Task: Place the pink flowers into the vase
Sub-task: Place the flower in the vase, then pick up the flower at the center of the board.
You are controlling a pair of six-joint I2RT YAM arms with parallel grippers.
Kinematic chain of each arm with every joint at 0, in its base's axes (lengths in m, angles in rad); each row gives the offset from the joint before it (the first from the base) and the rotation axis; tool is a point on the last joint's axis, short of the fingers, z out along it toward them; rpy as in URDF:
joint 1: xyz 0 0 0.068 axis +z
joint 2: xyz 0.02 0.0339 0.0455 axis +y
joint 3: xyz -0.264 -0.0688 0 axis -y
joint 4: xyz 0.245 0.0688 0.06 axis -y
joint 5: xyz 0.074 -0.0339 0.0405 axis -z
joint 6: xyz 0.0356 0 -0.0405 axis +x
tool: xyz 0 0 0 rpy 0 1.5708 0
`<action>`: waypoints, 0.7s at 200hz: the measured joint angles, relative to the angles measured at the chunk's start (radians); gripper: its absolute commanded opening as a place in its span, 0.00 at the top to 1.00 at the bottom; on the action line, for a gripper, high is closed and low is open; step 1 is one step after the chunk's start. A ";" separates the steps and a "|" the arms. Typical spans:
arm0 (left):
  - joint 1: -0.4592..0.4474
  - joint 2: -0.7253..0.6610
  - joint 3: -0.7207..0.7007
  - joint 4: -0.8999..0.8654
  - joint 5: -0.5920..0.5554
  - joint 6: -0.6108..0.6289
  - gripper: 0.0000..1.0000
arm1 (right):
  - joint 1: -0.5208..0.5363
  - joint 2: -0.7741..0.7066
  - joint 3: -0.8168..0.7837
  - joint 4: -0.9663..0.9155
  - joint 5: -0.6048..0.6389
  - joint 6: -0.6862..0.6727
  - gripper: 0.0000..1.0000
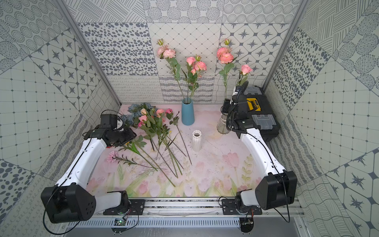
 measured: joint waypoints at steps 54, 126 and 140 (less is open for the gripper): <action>-0.213 0.083 0.124 -0.002 -0.103 -0.051 0.54 | 0.187 -0.105 0.011 -0.177 -0.055 0.026 0.48; -0.357 0.425 0.357 0.004 -0.184 -0.166 0.53 | 0.263 -0.150 -0.094 -0.208 -0.118 0.044 0.48; -0.362 0.471 0.380 0.007 -0.197 -0.196 0.53 | 0.269 -0.152 -0.116 -0.210 -0.132 0.051 0.48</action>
